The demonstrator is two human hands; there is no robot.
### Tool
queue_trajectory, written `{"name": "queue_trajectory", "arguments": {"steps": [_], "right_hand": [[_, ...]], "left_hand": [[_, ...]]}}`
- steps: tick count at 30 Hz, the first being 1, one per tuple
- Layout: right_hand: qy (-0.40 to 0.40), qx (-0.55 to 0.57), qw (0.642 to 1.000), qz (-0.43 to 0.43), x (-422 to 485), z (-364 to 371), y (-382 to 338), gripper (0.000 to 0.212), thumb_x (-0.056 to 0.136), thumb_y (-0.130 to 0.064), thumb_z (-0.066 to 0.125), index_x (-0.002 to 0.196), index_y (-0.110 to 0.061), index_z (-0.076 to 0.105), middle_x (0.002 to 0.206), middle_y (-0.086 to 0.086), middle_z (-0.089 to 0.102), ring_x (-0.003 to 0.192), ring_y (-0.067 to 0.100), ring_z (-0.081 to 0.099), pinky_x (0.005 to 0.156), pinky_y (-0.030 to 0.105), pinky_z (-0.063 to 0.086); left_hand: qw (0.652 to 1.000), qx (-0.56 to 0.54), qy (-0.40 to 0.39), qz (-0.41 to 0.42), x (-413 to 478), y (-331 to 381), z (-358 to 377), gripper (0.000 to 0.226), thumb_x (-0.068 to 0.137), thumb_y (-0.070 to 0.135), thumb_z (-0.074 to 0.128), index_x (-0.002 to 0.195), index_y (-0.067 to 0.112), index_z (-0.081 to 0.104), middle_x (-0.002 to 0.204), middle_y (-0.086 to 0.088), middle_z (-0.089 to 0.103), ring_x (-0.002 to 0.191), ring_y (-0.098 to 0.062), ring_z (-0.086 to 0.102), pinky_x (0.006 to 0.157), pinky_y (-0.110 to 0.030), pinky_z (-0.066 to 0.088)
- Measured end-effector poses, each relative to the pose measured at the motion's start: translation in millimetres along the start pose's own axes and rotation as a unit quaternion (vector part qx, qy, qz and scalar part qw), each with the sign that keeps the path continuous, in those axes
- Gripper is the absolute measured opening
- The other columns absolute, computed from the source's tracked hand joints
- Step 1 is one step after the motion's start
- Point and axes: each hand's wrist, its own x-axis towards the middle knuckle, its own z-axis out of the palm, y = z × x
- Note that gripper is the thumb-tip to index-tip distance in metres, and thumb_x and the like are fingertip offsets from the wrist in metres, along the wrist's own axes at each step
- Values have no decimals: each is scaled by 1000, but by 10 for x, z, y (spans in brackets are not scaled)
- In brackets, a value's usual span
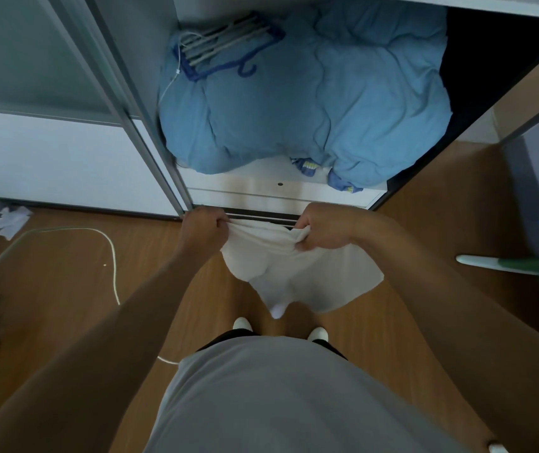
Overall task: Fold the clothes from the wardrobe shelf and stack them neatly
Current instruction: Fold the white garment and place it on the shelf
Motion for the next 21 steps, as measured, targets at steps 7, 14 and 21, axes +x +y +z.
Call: {"name": "queue_trajectory", "arguments": {"steps": [7,14,21], "right_hand": [[-57,44,997,-36,-41,18,-158,36,89,-1,58,107,-28,72,105,-6,69,98,14,60,81,26,47],[-61,93,992,-54,21,-19,-335,54,84,6,55,90,-47,66,104,-21,67,109,16,60,92,27,45],[3,196,979,-63,97,22,-487,37,102,-14,54,139,-17,58,139,9,60,129,25,54,89,2,40]], "left_hand": [[993,-79,75,41,165,282,-210,30,86,-8,42,81,4,69,83,-7,65,86,-20,53,76,-32,41],[987,-111,88,82,218,423,-380,30,90,-10,40,80,-1,67,95,-19,66,101,-40,57,92,-53,44],[840,-502,-47,-198,82,545,-274,14,100,12,55,114,8,55,117,-11,59,101,-20,60,84,-26,52]]}}
